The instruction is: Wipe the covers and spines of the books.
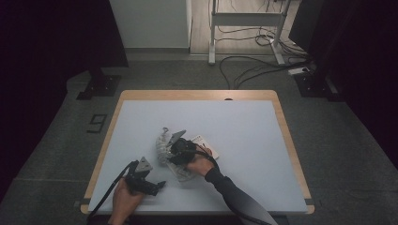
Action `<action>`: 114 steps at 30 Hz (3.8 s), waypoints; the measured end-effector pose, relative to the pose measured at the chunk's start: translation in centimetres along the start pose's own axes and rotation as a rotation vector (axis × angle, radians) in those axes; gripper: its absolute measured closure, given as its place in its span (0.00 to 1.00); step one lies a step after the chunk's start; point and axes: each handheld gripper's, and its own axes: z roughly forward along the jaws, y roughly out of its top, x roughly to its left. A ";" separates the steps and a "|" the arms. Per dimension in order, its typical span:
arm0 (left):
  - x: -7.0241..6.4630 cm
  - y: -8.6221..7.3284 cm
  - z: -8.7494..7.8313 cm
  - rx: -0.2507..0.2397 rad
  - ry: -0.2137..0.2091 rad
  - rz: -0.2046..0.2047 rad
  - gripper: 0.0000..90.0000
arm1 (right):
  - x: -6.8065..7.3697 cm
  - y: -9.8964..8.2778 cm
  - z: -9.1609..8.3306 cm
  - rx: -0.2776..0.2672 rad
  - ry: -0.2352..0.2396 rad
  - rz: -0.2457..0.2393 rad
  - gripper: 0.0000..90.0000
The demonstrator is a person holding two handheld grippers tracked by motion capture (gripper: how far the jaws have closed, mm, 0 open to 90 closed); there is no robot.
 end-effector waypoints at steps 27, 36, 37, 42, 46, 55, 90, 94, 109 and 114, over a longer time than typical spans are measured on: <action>0.0 0.0 0.0 -0.001 0.001 0.001 0.00 | -2.5 1.0 -5.8 -0.049 -0.068 0.029 0.65; 0.0 0.0 0.0 0.001 -0.001 0.002 0.00 | -4.1 -1.6 -7.8 -0.051 -0.107 0.077 0.65; 0.0 0.0 0.0 -0.001 0.000 0.001 0.00 | -4.2 -1.9 -8.0 -0.050 -0.112 0.084 0.65; 0.0 0.0 0.0 0.000 0.000 0.002 0.00 | -5.0 -3.4 -9.2 -0.056 -0.139 0.112 0.65; 0.0 0.0 0.0 0.000 -0.001 0.002 0.00 | -5.5 -4.6 -10.2 -0.051 -0.159 0.133 0.65; 0.0 0.0 0.0 0.001 0.000 0.002 0.00 | -6.4 -7.3 -12.5 -0.051 -0.204 0.172 0.65; 0.0 0.0 0.0 0.001 -0.003 0.003 0.00 | -7.9 -18.4 -21.6 -0.035 -0.400 0.353 0.65; 0.0 0.0 0.0 0.000 -0.002 0.002 0.00 | -7.7 -19.5 -22.4 -0.025 -0.419 0.361 0.65; 0.0 0.0 0.0 -0.002 -0.002 -0.001 0.00 | -7.5 -23.2 -21.4 0.028 -0.456 0.408 0.65; 0.0 0.0 0.0 -0.001 -0.001 0.000 0.00 | -7.5 -24.2 -20.2 0.052 -0.448 0.421 0.64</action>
